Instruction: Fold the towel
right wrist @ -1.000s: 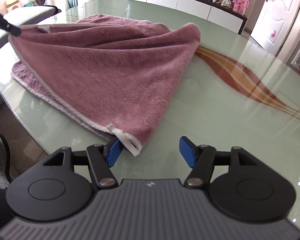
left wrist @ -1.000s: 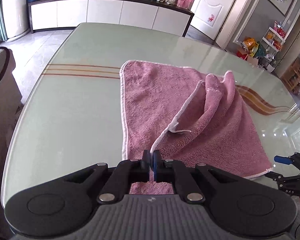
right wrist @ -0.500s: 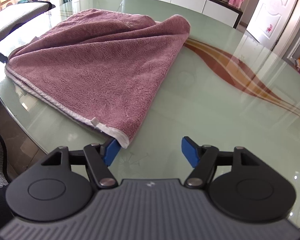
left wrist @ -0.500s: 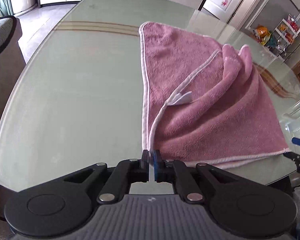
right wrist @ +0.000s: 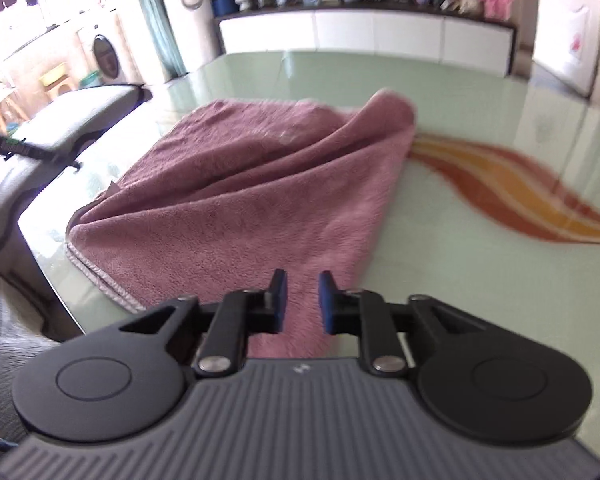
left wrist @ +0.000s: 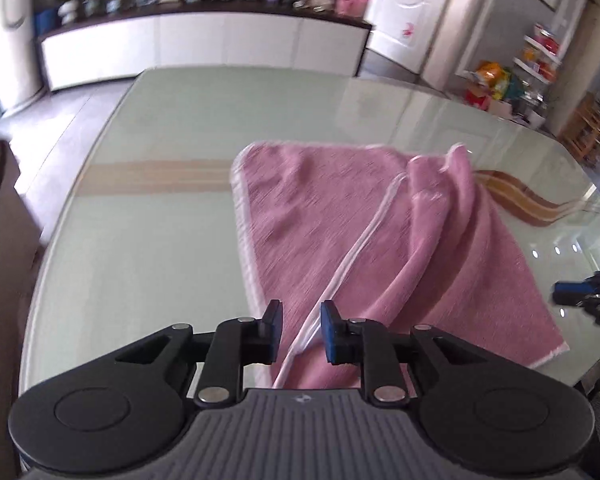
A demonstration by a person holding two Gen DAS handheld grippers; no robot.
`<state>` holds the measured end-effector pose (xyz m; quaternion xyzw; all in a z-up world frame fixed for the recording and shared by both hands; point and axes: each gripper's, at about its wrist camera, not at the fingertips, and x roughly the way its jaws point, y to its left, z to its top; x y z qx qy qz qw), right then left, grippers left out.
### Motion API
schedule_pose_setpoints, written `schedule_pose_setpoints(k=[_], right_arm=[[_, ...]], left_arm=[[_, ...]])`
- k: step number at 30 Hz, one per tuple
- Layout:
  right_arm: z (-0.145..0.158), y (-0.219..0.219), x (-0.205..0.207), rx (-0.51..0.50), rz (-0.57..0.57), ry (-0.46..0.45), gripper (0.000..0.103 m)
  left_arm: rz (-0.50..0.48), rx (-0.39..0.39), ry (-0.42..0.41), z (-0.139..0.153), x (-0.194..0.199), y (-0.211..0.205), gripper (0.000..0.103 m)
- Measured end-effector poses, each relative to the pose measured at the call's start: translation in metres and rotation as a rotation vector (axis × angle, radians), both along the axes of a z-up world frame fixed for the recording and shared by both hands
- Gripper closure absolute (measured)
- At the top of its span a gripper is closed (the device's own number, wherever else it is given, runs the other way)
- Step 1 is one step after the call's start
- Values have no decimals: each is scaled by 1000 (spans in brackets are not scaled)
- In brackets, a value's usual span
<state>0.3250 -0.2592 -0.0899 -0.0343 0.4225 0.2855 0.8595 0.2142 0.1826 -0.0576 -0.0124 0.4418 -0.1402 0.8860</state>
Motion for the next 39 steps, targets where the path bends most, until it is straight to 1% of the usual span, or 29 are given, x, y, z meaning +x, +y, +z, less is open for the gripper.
schedule_pose_setpoints(k=[2, 3, 5, 8, 9, 12, 14, 17, 18, 20, 22, 24, 26, 29, 31, 33, 35, 38, 39], right_arm=[[-9, 5, 4, -53, 15, 19, 91], [-10, 5, 1, -56, 20, 18, 92], [-11, 1, -2, -61, 24, 28, 92], [-10, -2, -5, -86, 40, 41, 92], [-10, -2, -6, -97, 52, 40, 92], [-11, 0, -11, -127, 85, 37, 91], [-10, -1, -10, -117, 97, 56, 91], [-6, -6, -6, -84, 117, 100, 86], [-4, -7, -3, -69, 124, 112, 86], [4, -10, 5, -45, 136, 96, 86], [14, -11, 17, -36, 133, 44, 86], [24, -9, 38, -40, 106, -26, 85], [29, -2, 59, -57, 81, -67, 85], [28, 10, 88, -81, 62, -100, 85], [24, 17, 103, -101, 56, -99, 85], [21, 23, 115, -81, 57, -79, 85], [19, 27, 120, -53, 67, -58, 85], [20, 30, 123, -40, 96, -43, 85], [19, 31, 123, -41, 109, -35, 83]], left_arm=[[-63, 28, -17, 0, 24, -19, 80], [-100, 51, -28, -1, 41, -32, 80], [-147, 79, -44, -4, 65, -48, 78], [-226, 140, -63, -15, 101, -76, 78], [-263, 173, -72, -20, 114, -87, 78], [-341, 244, -81, -35, 134, -104, 78], [-382, 265, -69, -46, 147, -113, 78], [-437, 233, -42, -52, 154, -118, 78], [-453, 241, -44, -53, 155, -120, 78], [-473, 267, -45, -57, 158, -125, 78], [-472, 276, -35, -61, 164, -127, 78], [-468, 276, -30, -62, 168, -126, 78], [-468, 272, -26, -61, 170, -125, 78], [-491, 261, -18, -59, 171, -125, 78], [-515, 273, -13, -60, 172, -128, 78], [-528, 280, -11, -61, 172, -131, 78], [-541, 286, -11, -62, 172, -133, 78], [-557, 287, -10, -63, 173, -133, 77], [-560, 285, -8, -64, 174, -132, 77]])
